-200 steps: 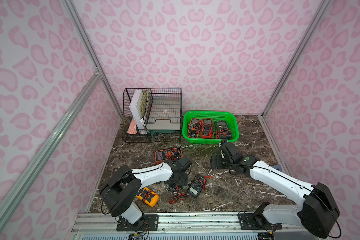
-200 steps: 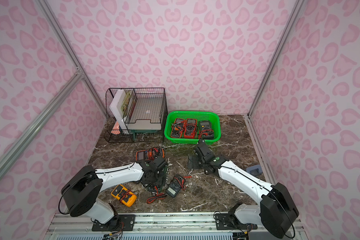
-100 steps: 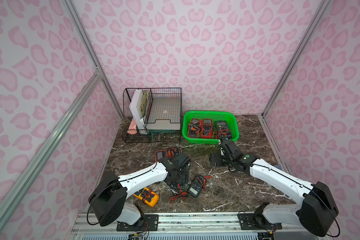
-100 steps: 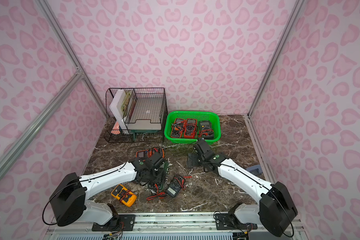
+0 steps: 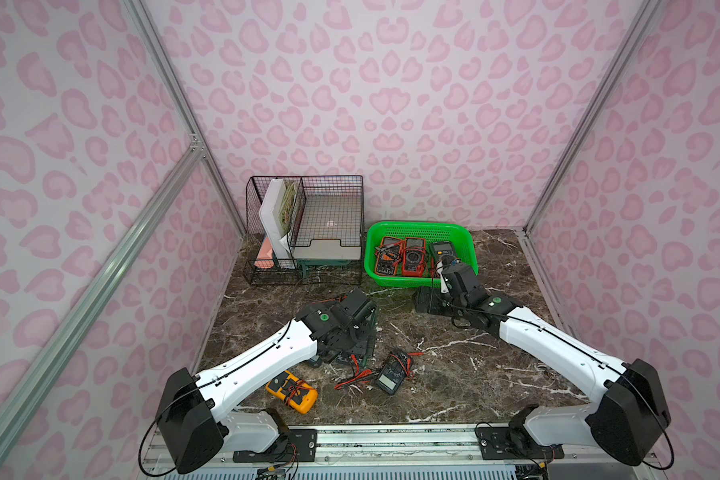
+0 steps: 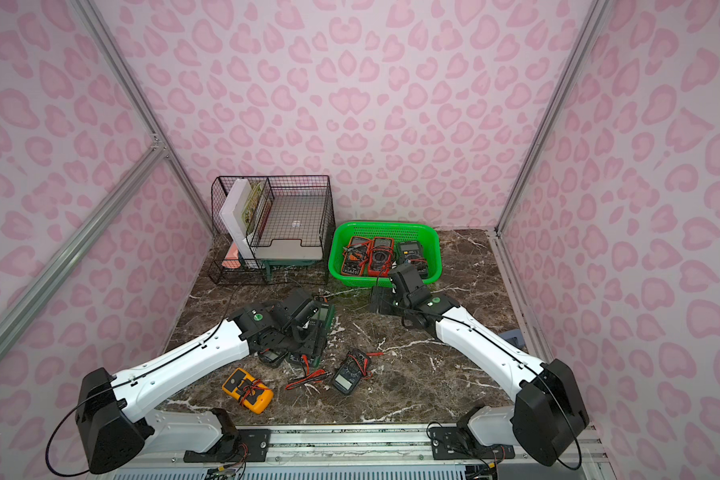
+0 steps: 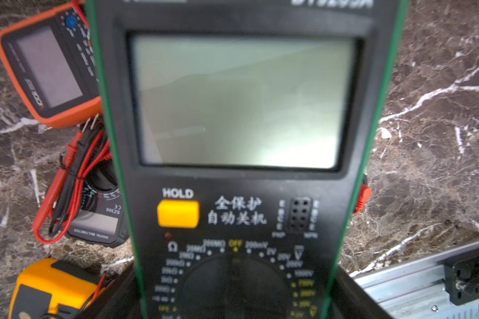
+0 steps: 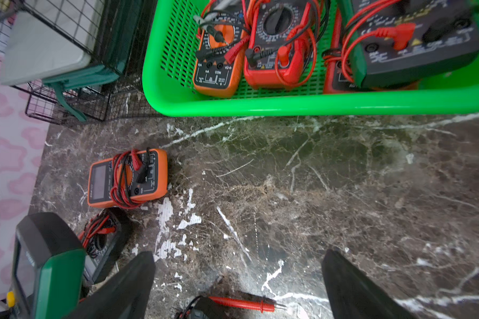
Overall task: Put the multimeter into the basket
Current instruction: Pick up the multimeter from the center of the board, then place the multimeter in the basket.
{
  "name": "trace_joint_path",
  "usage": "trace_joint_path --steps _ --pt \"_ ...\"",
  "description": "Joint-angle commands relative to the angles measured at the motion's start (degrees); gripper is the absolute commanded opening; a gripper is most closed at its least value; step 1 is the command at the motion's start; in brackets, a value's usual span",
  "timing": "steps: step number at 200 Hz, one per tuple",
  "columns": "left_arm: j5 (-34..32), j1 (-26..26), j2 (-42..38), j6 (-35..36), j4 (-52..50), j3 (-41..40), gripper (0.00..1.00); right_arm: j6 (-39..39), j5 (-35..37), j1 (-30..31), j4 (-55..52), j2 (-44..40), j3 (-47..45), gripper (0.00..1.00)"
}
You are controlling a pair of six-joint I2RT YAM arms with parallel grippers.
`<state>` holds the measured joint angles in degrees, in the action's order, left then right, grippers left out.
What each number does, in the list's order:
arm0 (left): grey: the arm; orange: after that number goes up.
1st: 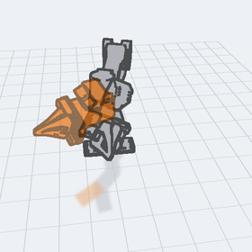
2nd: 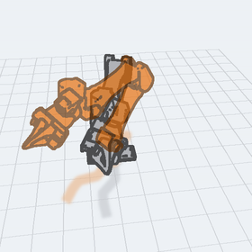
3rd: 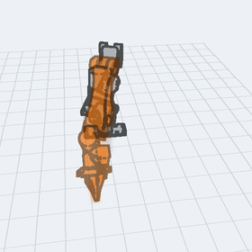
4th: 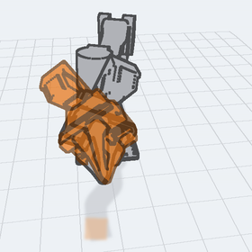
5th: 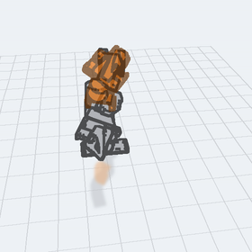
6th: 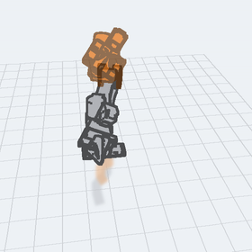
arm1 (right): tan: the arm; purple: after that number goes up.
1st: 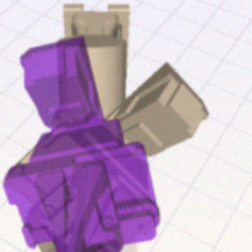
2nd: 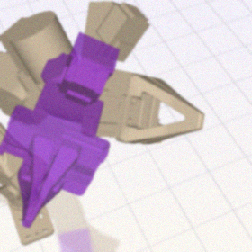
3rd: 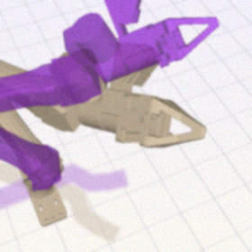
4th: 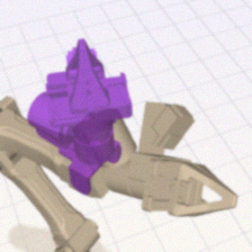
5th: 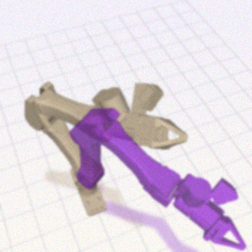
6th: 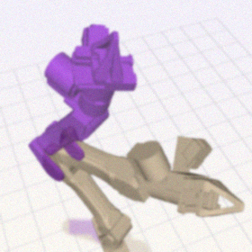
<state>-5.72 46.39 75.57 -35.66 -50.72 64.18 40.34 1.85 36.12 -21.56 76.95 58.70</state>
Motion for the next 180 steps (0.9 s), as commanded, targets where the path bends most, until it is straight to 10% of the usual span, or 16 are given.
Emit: trace_joint_path --steps 1,180 --pt "-1.1 -0.5 1.1 3.9 0.2 2.7 0.0 1.3 -0.7 -1.2 2.1 -0.6 0.9 0.99" --pt "1.8 -1.6 30.4 8.1 4.3 38.8 0.0 -6.8 -10.1 -15.9 -1.5 -6.7 0.6 0.99"
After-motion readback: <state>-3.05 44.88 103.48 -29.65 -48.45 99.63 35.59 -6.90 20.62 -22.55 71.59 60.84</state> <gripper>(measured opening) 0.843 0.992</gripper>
